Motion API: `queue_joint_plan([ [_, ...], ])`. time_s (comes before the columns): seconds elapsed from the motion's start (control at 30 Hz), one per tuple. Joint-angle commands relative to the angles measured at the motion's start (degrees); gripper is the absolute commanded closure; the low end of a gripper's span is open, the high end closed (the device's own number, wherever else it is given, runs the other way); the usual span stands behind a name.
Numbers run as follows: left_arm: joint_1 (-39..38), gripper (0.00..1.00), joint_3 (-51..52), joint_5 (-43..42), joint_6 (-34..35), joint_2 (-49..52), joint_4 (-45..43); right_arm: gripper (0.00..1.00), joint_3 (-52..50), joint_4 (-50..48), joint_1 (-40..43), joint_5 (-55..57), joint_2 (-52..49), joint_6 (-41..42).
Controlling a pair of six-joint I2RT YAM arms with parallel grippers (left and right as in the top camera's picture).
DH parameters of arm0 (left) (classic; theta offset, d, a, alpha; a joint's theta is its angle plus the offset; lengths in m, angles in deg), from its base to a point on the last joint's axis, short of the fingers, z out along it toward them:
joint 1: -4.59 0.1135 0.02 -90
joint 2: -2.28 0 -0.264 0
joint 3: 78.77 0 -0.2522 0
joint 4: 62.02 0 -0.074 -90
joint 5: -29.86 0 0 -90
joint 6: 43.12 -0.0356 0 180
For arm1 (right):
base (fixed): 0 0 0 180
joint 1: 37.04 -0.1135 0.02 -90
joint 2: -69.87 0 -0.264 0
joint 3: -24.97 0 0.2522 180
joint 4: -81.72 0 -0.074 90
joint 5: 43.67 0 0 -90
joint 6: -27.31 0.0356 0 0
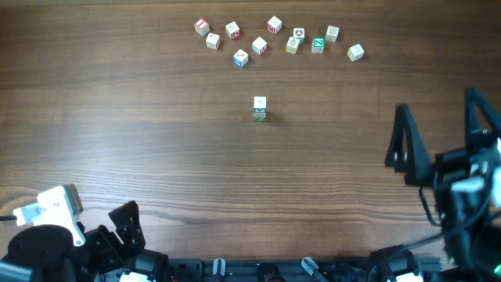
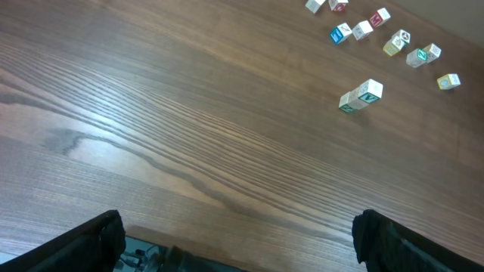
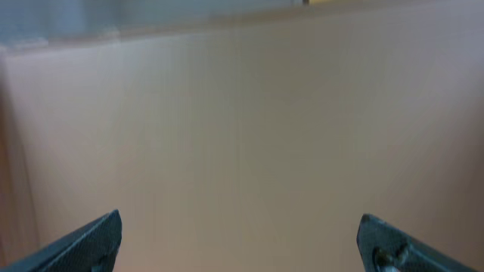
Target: Form a tower
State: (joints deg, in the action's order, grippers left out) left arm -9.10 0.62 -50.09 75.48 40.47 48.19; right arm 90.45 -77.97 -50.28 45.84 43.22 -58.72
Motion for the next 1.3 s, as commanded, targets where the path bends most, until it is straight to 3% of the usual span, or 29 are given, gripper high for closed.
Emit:
queue_joint_plan([
  [0.0,0.2,0.0,0.0,0.5,0.3,-0.2,0.0,0.0,-18.8,-12.2,2.4,-3.0,14.2,2.4],
  [0.13,0.2,0.0,0.0,0.5,0.3,-0.2,0.0,0.0,-34.7,-19.0,6.8,-1.4,26.7,11.3],
  [0.2,0.2,0.0,0.0,0.5,0.3,-0.2,0.0,0.0,-39.1,-21.2,9.5,-1.2,26.4,17.4],
  [0.43,0.2,0.0,0.0,0.5,0.3,-0.2,0.0,0.0,-51.6,-24.0,10.1,3.9,26.5,17.1],
  [0.6,0.2,0.0,0.0,0.5,0.3,-0.2,0.0,0.0,-51.4,-7.4,10.2,6.8,26.5,15.9],
  [1.1,0.2,0.0,0.0,0.5,0.3,-0.2,0.0,0.0,-51.4,-7.2,10.3,3.4,26.4,15.7],
  [1.17,-0.2,0.0,0.4,2.9,-3.0,-0.2,-0.5,0.0,-51.4,-7.3,10.3,3.4,26.4,15.7],
  [1.27,5.7,0.0,10.0,2.9,-2.9,-7.3,-12.6,0.0,-51.4,-7.3,10.3,3.4,26.4,15.7],
])
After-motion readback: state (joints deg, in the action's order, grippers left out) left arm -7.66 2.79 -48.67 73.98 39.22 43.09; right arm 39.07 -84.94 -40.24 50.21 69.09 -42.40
